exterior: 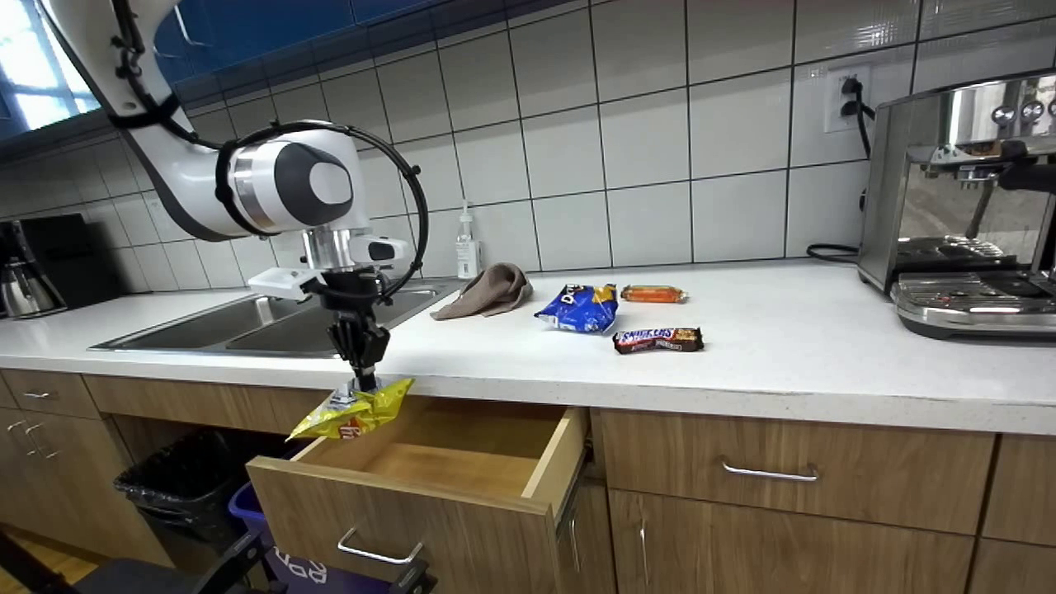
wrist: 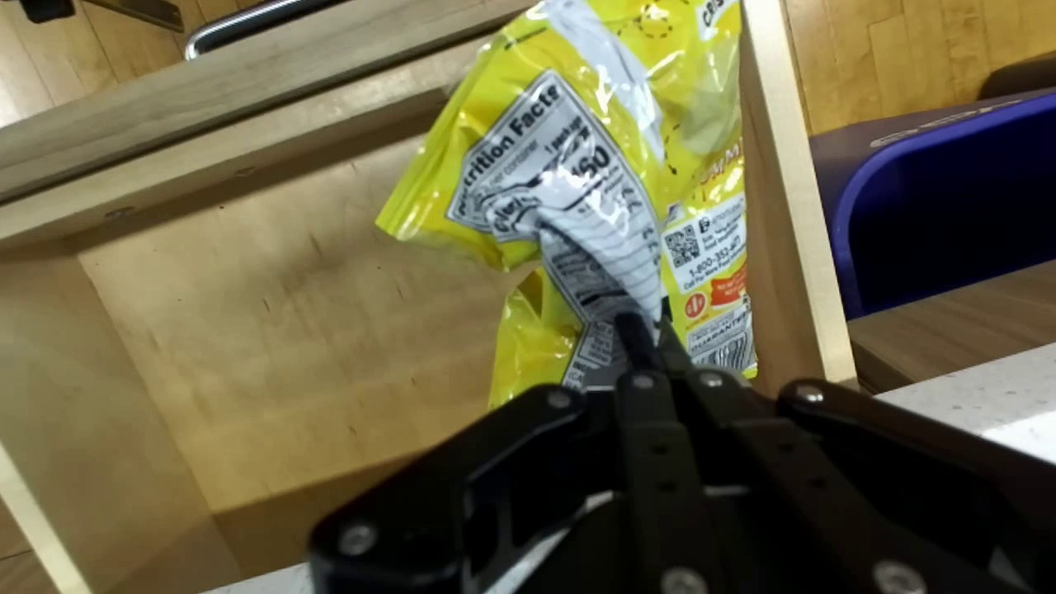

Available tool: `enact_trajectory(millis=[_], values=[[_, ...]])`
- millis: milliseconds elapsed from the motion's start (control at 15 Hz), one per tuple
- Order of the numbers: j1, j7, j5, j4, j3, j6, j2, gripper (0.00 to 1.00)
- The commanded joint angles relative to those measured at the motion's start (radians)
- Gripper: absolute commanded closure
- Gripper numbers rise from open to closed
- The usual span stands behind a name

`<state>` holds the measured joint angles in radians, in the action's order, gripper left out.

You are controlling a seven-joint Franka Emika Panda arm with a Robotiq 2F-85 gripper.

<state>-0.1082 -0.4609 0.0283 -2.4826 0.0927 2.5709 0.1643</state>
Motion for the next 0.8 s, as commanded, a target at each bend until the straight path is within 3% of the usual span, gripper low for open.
enact_trajectory(millis=[0, 400, 467, 533, 733], values=[[-0.026, -0.039, -0.021, 0.052, -0.025, -0.006, 0.044, 1.00], [-0.042, -0.036, -0.017, 0.088, -0.043, -0.008, 0.077, 1.00], [-0.045, -0.038, -0.017, 0.093, -0.047, -0.009, 0.080, 0.74], [-0.046, -0.040, -0.017, 0.095, -0.050, -0.009, 0.082, 0.73], [-0.045, -0.039, -0.015, 0.098, -0.059, -0.009, 0.078, 0.52]])
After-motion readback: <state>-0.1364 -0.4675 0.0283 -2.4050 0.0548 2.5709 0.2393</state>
